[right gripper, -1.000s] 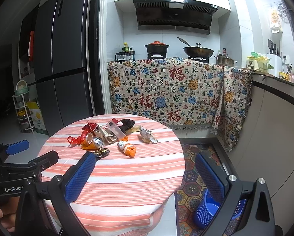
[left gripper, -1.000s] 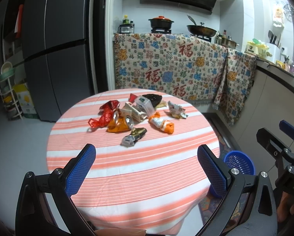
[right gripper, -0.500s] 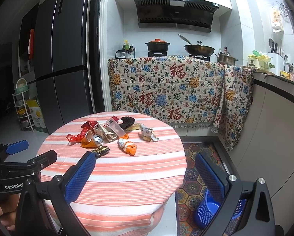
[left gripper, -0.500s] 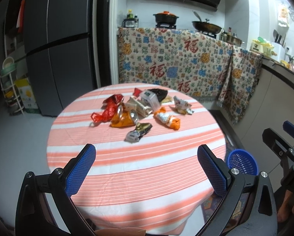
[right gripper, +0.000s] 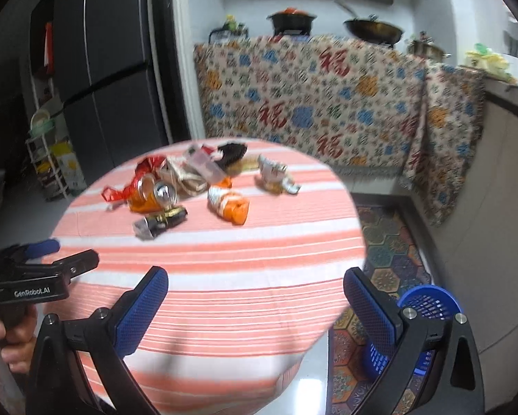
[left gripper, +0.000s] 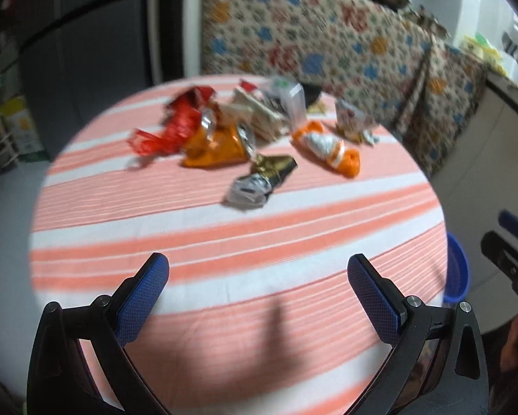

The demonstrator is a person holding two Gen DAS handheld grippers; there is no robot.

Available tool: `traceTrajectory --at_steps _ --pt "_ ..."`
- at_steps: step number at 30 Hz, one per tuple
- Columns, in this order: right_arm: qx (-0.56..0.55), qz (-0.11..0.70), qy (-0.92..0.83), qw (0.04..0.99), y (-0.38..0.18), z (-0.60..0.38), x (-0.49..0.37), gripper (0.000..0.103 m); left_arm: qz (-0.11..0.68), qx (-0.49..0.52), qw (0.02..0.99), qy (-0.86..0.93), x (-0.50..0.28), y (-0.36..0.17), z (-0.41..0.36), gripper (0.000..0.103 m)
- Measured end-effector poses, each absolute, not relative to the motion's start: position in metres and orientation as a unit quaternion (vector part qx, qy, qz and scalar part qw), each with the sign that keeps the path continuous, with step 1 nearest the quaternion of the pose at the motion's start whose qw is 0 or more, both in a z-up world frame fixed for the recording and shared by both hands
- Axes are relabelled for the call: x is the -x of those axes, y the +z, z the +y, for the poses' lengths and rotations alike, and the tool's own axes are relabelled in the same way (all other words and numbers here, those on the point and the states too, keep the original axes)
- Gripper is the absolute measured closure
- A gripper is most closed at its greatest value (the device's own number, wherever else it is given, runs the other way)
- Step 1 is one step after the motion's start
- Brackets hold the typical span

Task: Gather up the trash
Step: 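Grasp the gold wrapper with the left gripper while the right grasps the orange-white wrapper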

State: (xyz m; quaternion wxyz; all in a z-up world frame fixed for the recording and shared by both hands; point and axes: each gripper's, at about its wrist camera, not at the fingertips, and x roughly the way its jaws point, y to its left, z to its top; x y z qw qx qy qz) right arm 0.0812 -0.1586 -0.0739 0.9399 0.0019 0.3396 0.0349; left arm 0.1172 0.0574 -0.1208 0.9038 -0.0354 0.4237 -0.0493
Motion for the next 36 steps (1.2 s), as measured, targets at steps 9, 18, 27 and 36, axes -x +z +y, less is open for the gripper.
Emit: traceTrajectory --at_steps 9,18,27,36 --pt "0.042 0.440 0.100 0.892 -0.140 -0.146 -0.171 0.000 0.475 0.048 0.875 -0.077 -0.184 -0.171 0.068 0.001" --pt "0.095 0.477 0.156 0.860 -0.177 -0.134 -0.235 0.000 0.461 -0.034 0.885 -0.057 -0.217 -0.184 0.063 0.000" --pt "0.117 0.449 0.194 0.864 -0.179 -0.116 -0.280 0.000 0.455 -0.033 0.888 -0.064 -0.237 -0.183 0.066 0.000" --pt "0.121 0.446 0.208 0.862 -0.182 -0.112 -0.316 0.000 0.451 -0.028 0.887 -0.092 -0.246 -0.181 0.062 0.000"
